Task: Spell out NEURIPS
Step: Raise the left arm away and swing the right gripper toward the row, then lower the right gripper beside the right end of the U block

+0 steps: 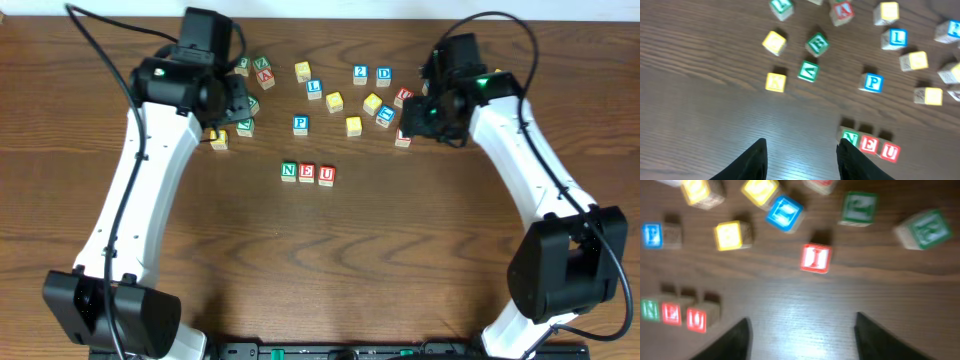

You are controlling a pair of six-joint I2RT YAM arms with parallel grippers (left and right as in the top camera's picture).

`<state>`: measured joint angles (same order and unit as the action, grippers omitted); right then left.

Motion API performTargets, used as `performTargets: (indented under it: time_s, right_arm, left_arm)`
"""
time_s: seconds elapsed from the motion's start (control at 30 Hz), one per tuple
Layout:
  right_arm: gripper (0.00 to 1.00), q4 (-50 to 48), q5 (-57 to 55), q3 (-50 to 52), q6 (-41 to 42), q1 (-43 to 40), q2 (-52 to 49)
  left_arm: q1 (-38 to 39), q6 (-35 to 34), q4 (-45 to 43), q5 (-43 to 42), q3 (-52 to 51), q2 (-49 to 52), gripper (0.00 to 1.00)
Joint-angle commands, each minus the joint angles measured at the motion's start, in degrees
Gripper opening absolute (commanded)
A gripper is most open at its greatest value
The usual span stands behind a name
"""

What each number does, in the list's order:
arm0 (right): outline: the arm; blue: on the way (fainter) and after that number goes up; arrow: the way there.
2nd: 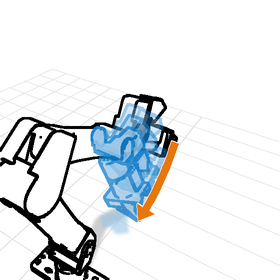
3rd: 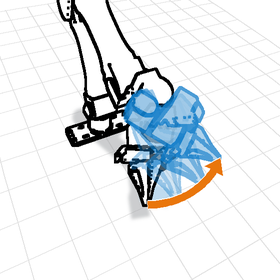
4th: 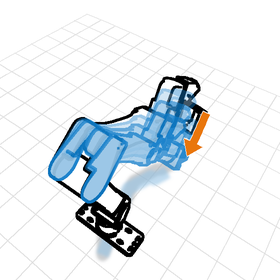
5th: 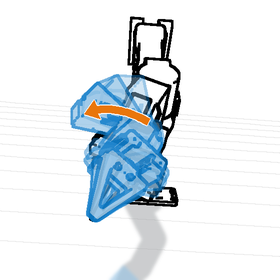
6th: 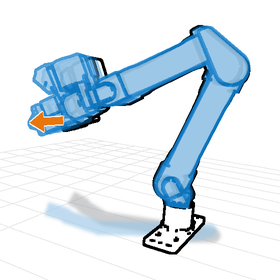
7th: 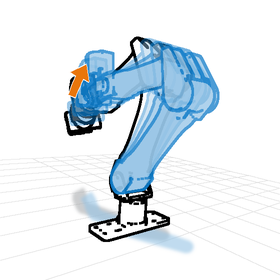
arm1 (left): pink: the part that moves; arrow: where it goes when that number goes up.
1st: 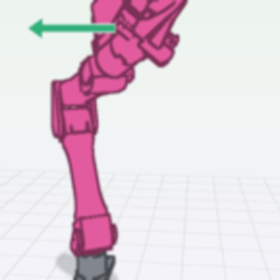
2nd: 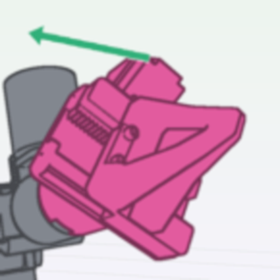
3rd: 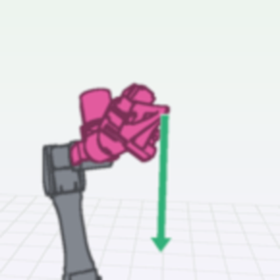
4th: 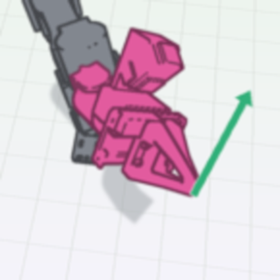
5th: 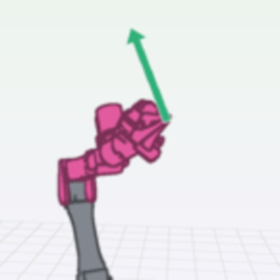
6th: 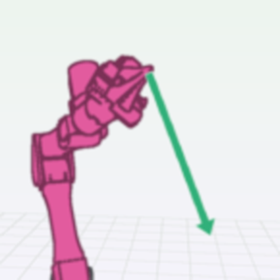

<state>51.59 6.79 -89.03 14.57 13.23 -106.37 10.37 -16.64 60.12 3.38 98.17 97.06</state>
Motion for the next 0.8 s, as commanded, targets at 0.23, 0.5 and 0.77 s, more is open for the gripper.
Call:
performTargets:
  time_s: [0.23,0.5,0.77]
  right_arm:
    - [0.12,0.79,1.46,0.31,3.15,9.31,-0.72]
    - [0.01,0.55,1.31,0.35,7.56,13.22,-5.07]
    - [0.01,0.92,1.31,0.35,11.41,14.95,-9.84]
  left_arm:
    - [-5.46,1.42,0.42,0.55,-0.63,-0.81,0.44]
    - [-5.44,1.42,0.70,0.52,-1.97,-0.26,0.44]
    - [-5.44,1.42,0.96,0.52,-2.71,-0.07,0.44]
